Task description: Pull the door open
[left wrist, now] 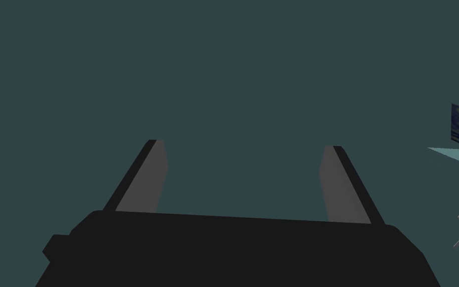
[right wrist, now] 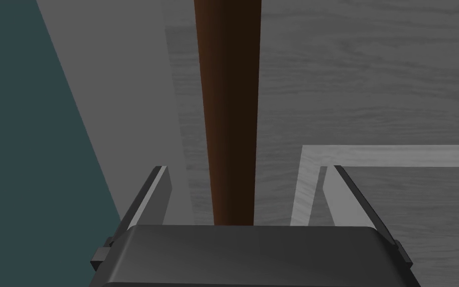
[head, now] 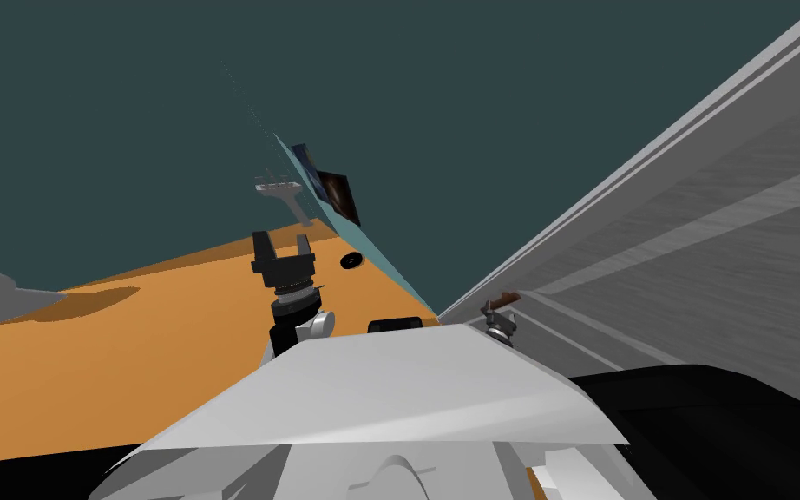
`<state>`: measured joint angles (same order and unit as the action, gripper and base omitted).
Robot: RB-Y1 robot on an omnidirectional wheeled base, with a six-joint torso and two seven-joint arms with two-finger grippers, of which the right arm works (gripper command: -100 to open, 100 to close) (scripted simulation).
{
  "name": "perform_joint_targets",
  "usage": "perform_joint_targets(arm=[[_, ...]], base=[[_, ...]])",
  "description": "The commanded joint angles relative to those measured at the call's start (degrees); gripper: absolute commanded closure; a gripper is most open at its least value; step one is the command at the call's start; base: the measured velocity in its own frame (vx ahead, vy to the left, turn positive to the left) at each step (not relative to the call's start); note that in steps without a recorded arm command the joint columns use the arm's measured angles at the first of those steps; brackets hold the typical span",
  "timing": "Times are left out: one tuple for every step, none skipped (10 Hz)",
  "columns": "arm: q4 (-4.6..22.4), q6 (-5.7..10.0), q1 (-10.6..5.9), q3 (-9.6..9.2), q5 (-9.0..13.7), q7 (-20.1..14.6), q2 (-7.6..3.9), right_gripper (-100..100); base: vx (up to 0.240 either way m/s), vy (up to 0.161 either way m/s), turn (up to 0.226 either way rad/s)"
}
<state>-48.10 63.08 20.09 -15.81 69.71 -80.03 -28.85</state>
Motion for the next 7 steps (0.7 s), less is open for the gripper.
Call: perform_joint_targets(arm=[[1.1, 0.07, 0.23, -0.45, -1.1, -2.2, -0.72, -100], [1.4, 0.10, 0.30, -0.59, -1.4, -2.9, -0.95, -100], [2.0, 0.13, 0.41, -0.82, -1.9, -4.0, -1.34, -100], [1.4, 0.11, 0.74, -0.80, -1.6, -3.2, -0.97, -100], [1.4, 0.11, 0.74, -0.80, -1.6, -3.2, -0.97, 100], [1.4, 0.11, 0.74, -0.80, -1.6, -3.2, -0.97, 100], [1.4, 0.11, 0.74, -0.80, -1.6, -3.2, -0.97, 100]], base=[[0.143, -0.015, -0.111], [0.159, -0.012, -0.083], [0.164, -0.016, -0.098], [0.058, 0.006, -0.055], [-0.022, 0.018, 0.049], [-0.028, 0.004, -0.008], [-0.015, -0.008, 0.014]])
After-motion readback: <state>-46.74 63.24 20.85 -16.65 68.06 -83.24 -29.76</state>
